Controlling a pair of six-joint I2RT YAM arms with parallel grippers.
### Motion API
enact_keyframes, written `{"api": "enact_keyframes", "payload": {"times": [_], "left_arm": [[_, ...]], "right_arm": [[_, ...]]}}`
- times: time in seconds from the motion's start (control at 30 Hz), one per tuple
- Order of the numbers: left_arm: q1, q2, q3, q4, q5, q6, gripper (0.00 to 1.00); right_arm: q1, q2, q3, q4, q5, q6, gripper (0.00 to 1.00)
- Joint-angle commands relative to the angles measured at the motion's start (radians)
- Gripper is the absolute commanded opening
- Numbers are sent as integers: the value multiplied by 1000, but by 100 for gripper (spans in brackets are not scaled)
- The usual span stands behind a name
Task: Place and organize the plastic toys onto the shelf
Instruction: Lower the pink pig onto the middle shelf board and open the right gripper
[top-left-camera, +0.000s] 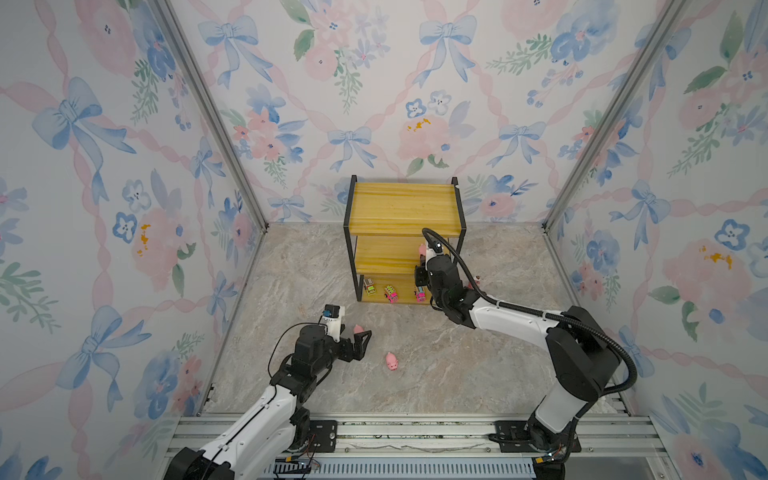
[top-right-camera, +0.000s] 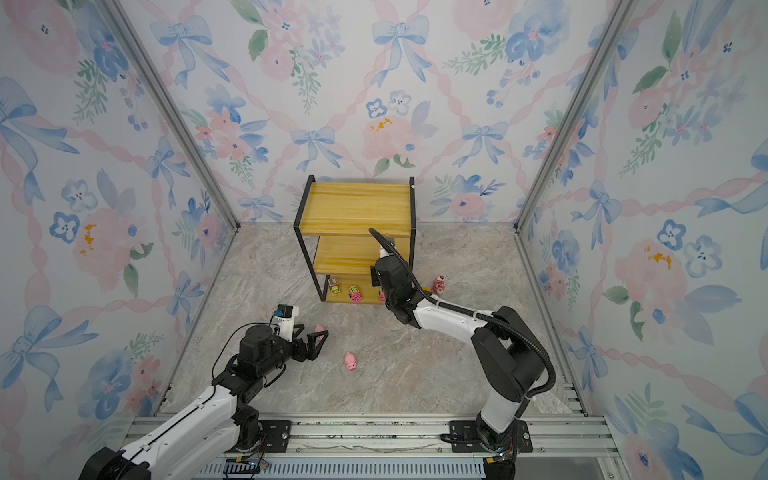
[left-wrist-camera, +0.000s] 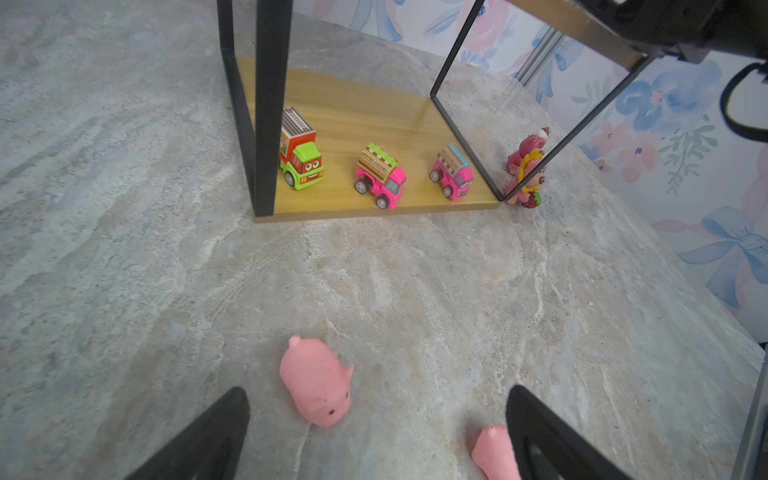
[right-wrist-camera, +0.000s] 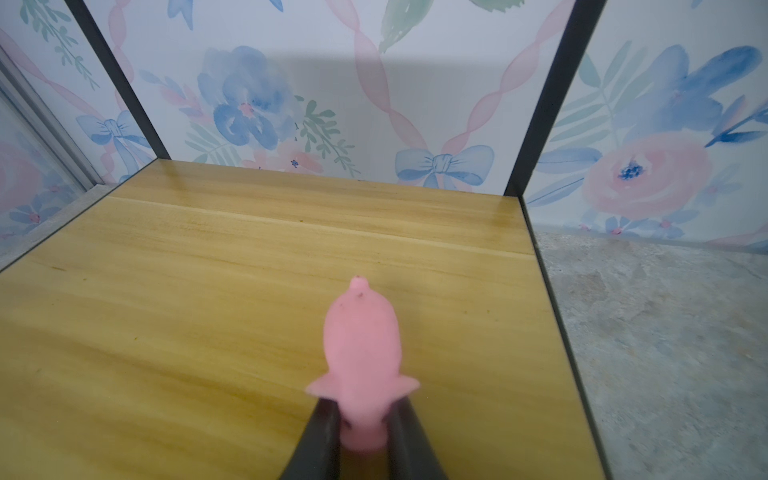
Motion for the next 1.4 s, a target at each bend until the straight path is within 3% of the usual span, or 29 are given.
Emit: {"api": "enact_keyframes", "payload": {"times": [0.0,0.6,0.83,1.37], "left_arm": [[-5,6,9,17,-5,21,97],[-5,6,7,18,-1,24,97],[-5,6,7,20,5,25,97],[-5,6,7,20,4,25,97]], "right_arm": [[-16,20,38,21,-13,12,21],[-26,68,72,27,-27,22,23],[-26,54,56,28,-25,26,39],[47,-62,-17,-39,46,1,62]]}}
